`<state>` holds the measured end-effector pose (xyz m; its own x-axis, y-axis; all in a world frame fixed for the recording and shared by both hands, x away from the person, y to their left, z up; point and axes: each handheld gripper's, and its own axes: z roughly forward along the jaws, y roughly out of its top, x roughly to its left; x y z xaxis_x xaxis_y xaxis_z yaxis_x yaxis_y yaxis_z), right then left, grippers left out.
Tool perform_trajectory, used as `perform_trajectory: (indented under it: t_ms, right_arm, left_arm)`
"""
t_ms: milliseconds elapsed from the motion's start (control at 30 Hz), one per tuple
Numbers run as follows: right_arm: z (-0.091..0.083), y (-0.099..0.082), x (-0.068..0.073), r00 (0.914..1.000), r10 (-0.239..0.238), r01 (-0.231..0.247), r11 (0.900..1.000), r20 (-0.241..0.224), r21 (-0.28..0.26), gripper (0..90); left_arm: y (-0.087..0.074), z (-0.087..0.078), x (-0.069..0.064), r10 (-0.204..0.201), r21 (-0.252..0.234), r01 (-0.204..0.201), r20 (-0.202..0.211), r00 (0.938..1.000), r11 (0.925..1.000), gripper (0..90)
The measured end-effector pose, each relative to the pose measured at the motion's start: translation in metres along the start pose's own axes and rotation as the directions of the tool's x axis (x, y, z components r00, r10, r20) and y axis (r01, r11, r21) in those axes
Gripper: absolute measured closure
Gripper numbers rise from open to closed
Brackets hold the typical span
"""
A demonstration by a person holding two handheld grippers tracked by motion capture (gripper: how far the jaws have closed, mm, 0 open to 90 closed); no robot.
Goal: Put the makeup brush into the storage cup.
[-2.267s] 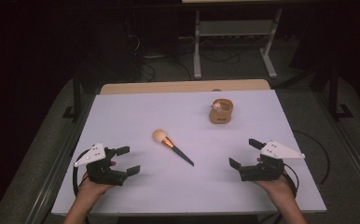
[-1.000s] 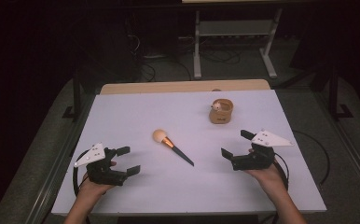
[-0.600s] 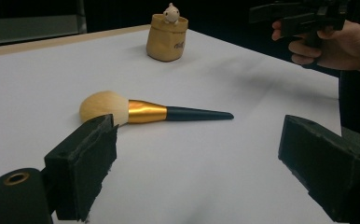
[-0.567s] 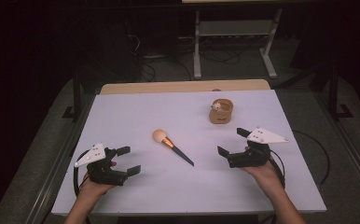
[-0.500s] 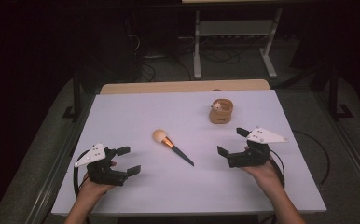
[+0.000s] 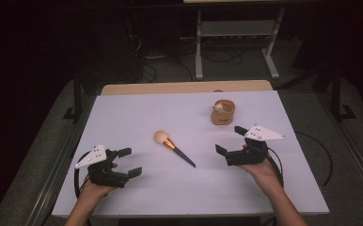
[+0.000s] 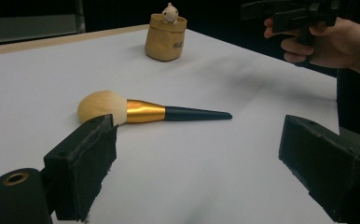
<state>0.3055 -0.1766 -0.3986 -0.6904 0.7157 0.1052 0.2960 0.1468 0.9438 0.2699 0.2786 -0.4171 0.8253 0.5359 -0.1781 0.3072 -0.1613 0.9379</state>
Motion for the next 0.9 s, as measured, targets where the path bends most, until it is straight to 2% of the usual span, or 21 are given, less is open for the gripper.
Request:
perform_trajectory:
  t_ms: [433, 900]
  right_arm:
    - [0.009, 0.003, -0.002, 0.9999, -0.005, 0.005, 1.0, -0.011, -0.008, 0.0]
    - [0.022, 0.012, 0.003, 0.9994, -0.012, 0.011, 0.9999, -0.032, -0.012, 0.0]
  left_arm:
    - [0.0, 0.0, 0.001, -0.001, 0.001, 0.001, 0.0, 1.0, 1.0, 10.7]
    - [0.0, -0.001, 0.001, 0.0, 0.001, 0.0, 0.001, 1.0, 1.0, 10.7]
